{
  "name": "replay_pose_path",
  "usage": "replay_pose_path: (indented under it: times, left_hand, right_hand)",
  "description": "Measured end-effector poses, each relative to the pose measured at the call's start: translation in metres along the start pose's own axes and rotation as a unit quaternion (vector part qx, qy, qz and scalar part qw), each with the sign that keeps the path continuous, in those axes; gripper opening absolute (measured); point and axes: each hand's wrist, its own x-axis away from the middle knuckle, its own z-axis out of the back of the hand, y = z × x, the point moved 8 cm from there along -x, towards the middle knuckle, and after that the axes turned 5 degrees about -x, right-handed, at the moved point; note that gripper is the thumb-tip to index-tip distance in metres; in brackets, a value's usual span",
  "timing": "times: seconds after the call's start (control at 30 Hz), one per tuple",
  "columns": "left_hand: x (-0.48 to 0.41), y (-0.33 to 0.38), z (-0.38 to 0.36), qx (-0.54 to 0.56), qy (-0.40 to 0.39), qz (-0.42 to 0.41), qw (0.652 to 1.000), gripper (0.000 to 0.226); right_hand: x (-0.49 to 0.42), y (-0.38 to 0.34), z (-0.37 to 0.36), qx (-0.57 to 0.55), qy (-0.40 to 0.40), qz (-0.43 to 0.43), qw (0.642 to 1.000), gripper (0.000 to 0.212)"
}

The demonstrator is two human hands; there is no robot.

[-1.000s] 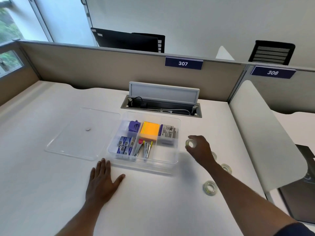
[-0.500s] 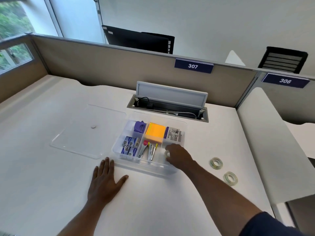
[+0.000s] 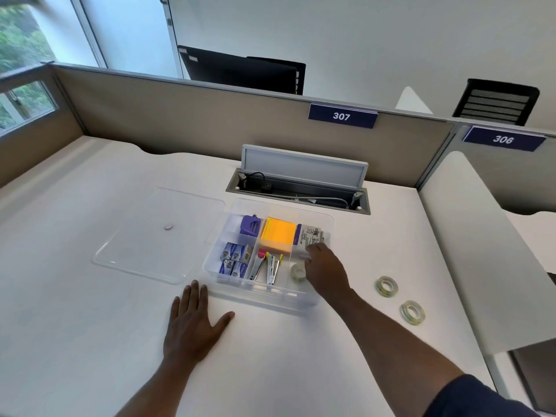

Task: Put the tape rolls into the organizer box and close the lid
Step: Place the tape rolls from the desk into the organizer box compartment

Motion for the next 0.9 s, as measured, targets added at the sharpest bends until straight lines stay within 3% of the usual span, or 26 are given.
replay_pose_path:
  times: [0.13, 0.23, 0.37, 0.5, 0.67, 0.9]
  left_hand:
    - [0.0, 0.0, 0.0, 0.002, -0.004, -0.003, 1.0, 0.104]
    - [0.0, 0.0, -0.001, 0.003, -0.013, -0.003, 1.0, 0.107]
    - [-0.001, 0.001, 0.0, 0.006, -0.019, -0.007, 1.0, 0.111]
    - [0.001, 0.003, 0.0, 0.012, -0.032, -0.009, 0.999, 0.114]
    - [0.007, 0.021, -0.003, 0.021, -0.055, 0.006, 0.998, 0.118]
    - [0.013, 0.027, -0.003, 0.028, -0.046, -0.002, 0.999, 0.12]
  right_hand:
    - [0.008, 0.027, 0.035, -0.002, 0.105, -0.084, 0.991, 0.025]
    - [0.029, 0.059, 0.049, 0.014, 0.132, -0.168, 0.977, 0.022]
    - [0.074, 0.088, 0.045, 0.065, 0.069, -0.242, 0.966, 0.024]
    - [0.118, 0.11, 0.034, 0.118, -0.09, -0.284, 0.947, 0.049]
    - [0.157, 0.112, 0.017, 0.069, -0.221, -0.334, 0.914, 0.059]
    - [0.171, 0.104, 0.018, 0.061, -0.127, -0.322, 0.936, 0.028]
